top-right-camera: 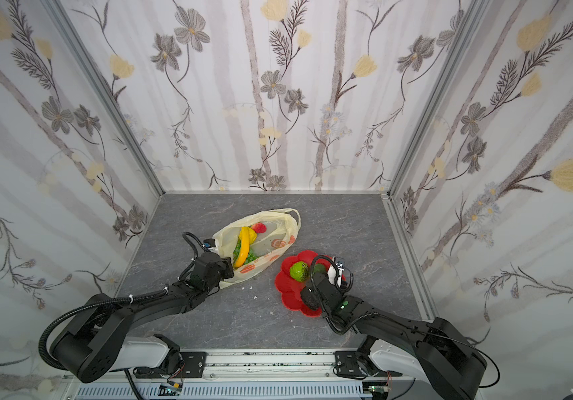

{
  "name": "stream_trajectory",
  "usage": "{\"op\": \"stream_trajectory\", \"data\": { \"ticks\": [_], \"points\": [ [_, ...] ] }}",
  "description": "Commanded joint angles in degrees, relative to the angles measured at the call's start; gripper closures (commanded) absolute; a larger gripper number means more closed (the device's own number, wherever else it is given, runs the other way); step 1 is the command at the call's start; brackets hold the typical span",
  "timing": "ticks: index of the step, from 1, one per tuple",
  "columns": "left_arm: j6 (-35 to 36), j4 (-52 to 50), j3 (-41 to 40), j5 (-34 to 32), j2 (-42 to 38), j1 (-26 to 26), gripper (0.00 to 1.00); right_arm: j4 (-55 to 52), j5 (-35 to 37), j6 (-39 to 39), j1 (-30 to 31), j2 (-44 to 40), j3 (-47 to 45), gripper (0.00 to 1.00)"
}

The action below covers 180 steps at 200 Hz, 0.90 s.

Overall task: Take fruits out of the plastic bag
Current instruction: Place the fruit on the plate, then pick up the fruit from the plastic bag.

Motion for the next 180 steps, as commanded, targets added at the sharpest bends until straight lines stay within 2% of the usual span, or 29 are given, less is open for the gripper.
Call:
{"op": "stream_trajectory", "data": {
  "ticks": [1, 38, 66, 122, 180],
  "points": [
    [-0.42, 1.64, 0.03, -0.72, -0.43, 0.09, 0.91, -2.42, 2.07, 0.33, 0.14, -2.59, 1.33, 0.26],
    [-0.52, 1.66, -0.25, -0.62, -1.10, 0.08, 0.91, -1.75, -0.99, -5.51, 0.19, -6.87, 5.38, 0.25],
    [-0.69, 1.64, -0.47, -0.41, -1.83, 0.14, 0.91, 2.14, -6.45, -10.79, 0.20, -5.07, 10.68, 0.27],
    [-0.78, 1.65, -1.15, -0.91, -3.17, 0.23, 0.91, 5.77, -19.85, -17.24, 0.27, 11.73, 29.51, 0.30],
    [-0.72, 1.64, -1.97, -2.30, -4.69, 0.89, 0.91, 2.45, -29.68, -23.93, 0.18, 32.64, 48.00, 0.32]
  ]
}}
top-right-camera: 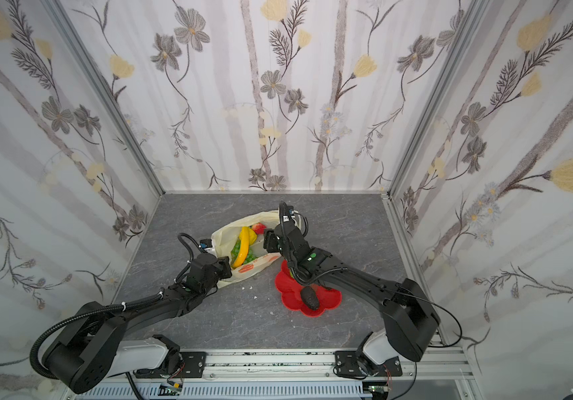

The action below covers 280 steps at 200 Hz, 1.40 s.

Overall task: Take fruits out of the plastic bag
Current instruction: Pick up the fruit from the plastic bag.

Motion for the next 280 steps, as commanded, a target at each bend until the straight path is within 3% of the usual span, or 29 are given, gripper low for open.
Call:
{"op": "stream_trajectory", "data": {
  "ticks": [1, 47, 174, 231, 280],
  "points": [
    [-0.68, 1.48, -0.37, -1.79, -0.67, 0.27, 0.91, -1.56, -5.81, -4.42, 0.00, 5.29, 5.22, 0.32],
    [-1.14, 1.58, -0.65, -1.93, -0.88, 1.28, 0.91, -4.33, -11.37, -6.36, 0.42, 14.74, 12.85, 0.36],
    [-1.47, 1.62, -0.60, -1.03, -0.27, 1.90, 0.92, -5.79, -10.19, -8.19, -2.06, 25.81, 16.66, 0.39],
    [-1.43, 1.70, -0.40, 0.14, 0.08, 2.03, 0.92, -4.60, -10.80, -11.16, -1.23, 28.03, 19.67, 0.25],
    [-1.28, 1.79, -0.50, 0.04, -0.20, 2.03, 0.92, -8.59, -9.75, -13.31, -1.20, 33.18, 27.61, 0.25]
  ]
}}
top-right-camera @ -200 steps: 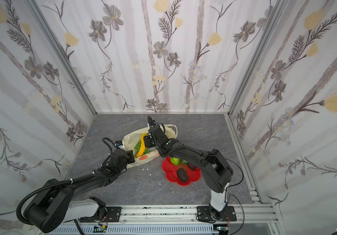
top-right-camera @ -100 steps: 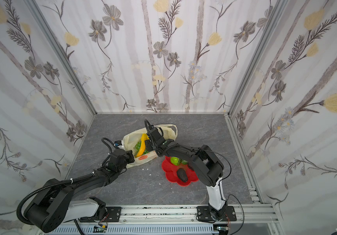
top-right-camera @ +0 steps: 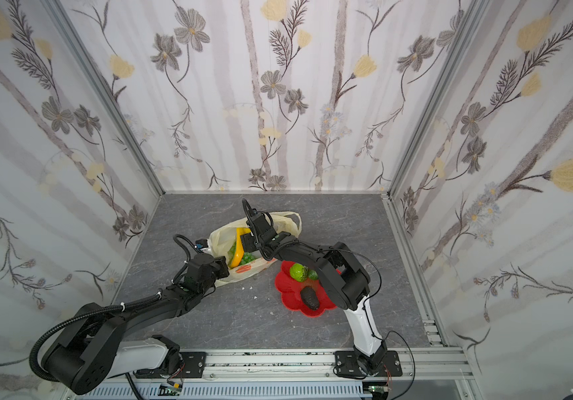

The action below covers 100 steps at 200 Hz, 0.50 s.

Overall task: Take fruits out of the plastic bag
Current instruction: Pick up the fruit from the plastic bag.

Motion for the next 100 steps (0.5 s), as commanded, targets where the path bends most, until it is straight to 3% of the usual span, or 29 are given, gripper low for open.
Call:
{"op": "stream_trajectory", "data": {
  "ticks": [1, 42, 100],
  "points": [
    [-0.02, 1.46, 0.10, -0.12, -0.21, 0.06, 0.92, -1.39, 0.90, -2.16, 0.16, 2.21, 3.35, 0.25],
    [0.08, 1.46, 0.02, -0.11, -0.48, 0.06, 0.92, -5.19, 3.25, -3.50, -0.09, 6.22, 9.82, 0.26],
    [0.14, 1.46, -0.16, 0.12, -0.92, 0.09, 0.92, -6.07, 1.86, -3.69, -1.21, 7.54, 11.56, 0.36]
  ]
}}
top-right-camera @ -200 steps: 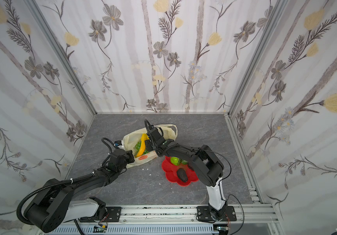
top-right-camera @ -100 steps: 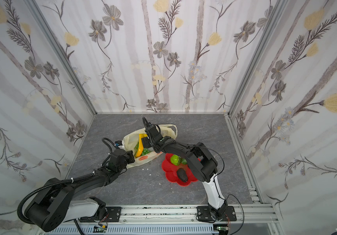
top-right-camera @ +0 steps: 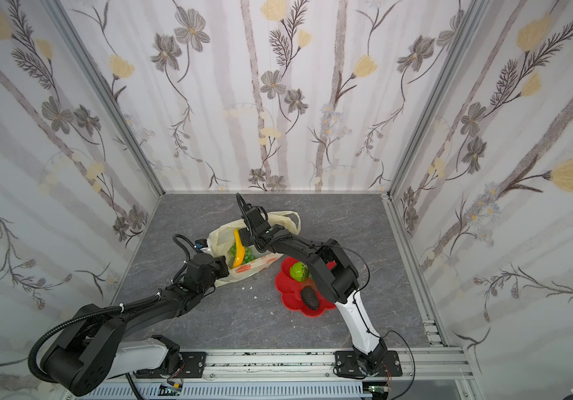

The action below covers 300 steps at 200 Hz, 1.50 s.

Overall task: Take fruits out of the plastic bag
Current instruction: Pick up the fruit from the plastic bag.

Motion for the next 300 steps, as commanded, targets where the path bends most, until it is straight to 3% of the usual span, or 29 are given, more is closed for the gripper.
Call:
{"op": "stream_trajectory", "data": {
  "ticks": [1, 96, 143, 187, 300],
  "points": [
    [0.08, 1.46, -0.16, 0.09, -0.32, 0.12, 0.92, -0.27, -0.03, -1.05, -0.30, 0.96, 0.86, 0.36],
    [0.10, 1.43, -0.16, 0.26, -0.32, 0.25, 0.92, -5.67, -0.91, -3.64, -0.58, 7.53, 9.50, 0.33],
    [-0.02, 1.46, -0.16, 0.24, -0.21, 0.25, 0.92, -7.48, -0.55, -3.81, -0.56, 8.46, 10.14, 0.35],
    [0.03, 1.48, -0.16, 0.25, -0.31, 0.24, 0.92, -9.37, 0.40, -3.05, -1.02, 9.68, 12.00, 0.28],
    [0.01, 1.46, -0.22, 0.24, -0.26, 0.23, 0.92, -13.75, -1.55, -1.88, -1.45, 12.15, 16.52, 0.26]
  ]
}}
